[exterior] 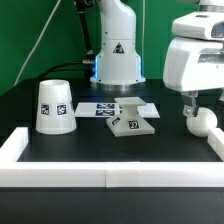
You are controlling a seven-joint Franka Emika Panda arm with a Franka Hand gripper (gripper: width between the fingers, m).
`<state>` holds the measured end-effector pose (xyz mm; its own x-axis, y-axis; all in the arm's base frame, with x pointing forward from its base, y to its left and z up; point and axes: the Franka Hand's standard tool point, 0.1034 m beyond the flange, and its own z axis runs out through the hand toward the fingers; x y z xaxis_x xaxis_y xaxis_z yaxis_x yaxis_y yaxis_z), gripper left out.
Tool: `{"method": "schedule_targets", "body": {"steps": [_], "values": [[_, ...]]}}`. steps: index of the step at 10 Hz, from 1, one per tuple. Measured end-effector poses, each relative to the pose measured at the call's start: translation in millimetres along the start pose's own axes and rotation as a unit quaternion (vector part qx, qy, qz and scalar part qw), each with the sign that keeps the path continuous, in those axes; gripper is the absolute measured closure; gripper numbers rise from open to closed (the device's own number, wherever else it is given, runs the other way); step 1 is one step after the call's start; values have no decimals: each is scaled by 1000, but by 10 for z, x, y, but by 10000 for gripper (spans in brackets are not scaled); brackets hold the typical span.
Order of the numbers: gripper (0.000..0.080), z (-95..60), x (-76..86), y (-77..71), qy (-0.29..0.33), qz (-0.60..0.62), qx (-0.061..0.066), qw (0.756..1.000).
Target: Assemble lamp
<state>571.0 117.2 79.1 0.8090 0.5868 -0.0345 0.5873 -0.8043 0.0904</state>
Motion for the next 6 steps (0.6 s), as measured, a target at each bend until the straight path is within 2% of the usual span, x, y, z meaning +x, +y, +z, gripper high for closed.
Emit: {"method": "schedule_targets", "body": {"steps": [6], "values": [[100, 7, -33, 5, 4, -5, -1, 1000]]}}
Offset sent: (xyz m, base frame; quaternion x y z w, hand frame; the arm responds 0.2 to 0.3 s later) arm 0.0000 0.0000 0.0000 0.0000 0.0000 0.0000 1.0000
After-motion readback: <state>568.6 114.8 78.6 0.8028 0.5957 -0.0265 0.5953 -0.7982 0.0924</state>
